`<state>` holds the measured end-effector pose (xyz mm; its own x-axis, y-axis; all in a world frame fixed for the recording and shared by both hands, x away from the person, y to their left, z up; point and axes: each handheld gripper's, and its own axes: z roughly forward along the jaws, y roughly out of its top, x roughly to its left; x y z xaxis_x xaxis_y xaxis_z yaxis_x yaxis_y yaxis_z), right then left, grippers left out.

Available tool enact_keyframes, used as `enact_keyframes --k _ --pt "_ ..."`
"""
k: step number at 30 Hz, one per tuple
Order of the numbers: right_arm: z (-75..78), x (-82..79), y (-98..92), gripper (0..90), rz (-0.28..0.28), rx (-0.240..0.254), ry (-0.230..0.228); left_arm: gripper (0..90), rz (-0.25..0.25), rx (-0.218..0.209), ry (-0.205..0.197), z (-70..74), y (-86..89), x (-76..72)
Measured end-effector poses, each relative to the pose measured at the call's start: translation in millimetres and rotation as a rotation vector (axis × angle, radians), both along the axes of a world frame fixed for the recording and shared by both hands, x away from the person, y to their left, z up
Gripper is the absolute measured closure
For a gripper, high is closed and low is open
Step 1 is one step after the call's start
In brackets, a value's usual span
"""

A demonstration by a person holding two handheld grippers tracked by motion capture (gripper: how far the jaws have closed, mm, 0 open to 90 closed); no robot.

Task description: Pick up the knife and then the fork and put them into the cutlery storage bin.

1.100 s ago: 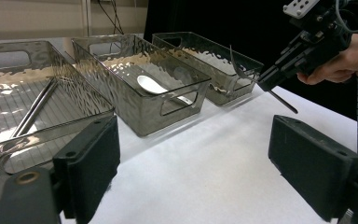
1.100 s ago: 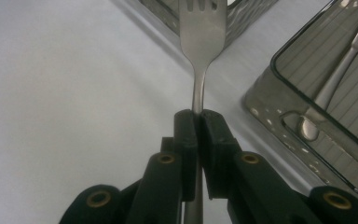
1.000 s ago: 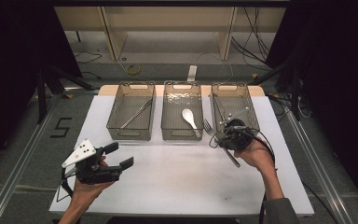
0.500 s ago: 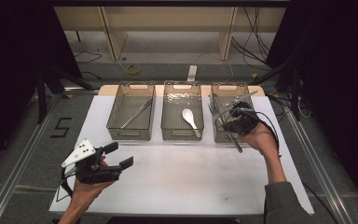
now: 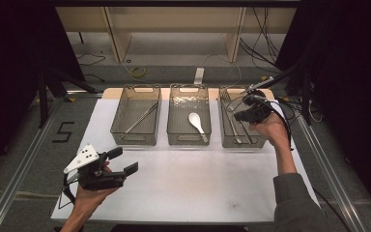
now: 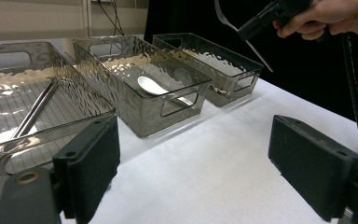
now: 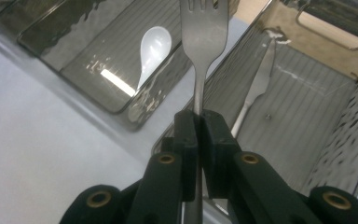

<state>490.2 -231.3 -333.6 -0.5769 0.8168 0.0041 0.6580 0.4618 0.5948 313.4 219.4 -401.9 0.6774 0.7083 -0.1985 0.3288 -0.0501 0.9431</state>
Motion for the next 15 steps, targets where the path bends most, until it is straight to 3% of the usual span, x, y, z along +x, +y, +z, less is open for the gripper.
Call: enact_keyframes --k 7,15 --pt "8.3 15.3 1.0 86.1 -0.039 0.002 -0.020 16.2 -0.002 -0.002 0.000 0.1 -0.3 -0.2" --pt "1.6 32.5 0.0 86.1 -0.080 0.023 -0.013 16.2 -0.003 -0.004 0.000 0.4 -0.1 -0.6"
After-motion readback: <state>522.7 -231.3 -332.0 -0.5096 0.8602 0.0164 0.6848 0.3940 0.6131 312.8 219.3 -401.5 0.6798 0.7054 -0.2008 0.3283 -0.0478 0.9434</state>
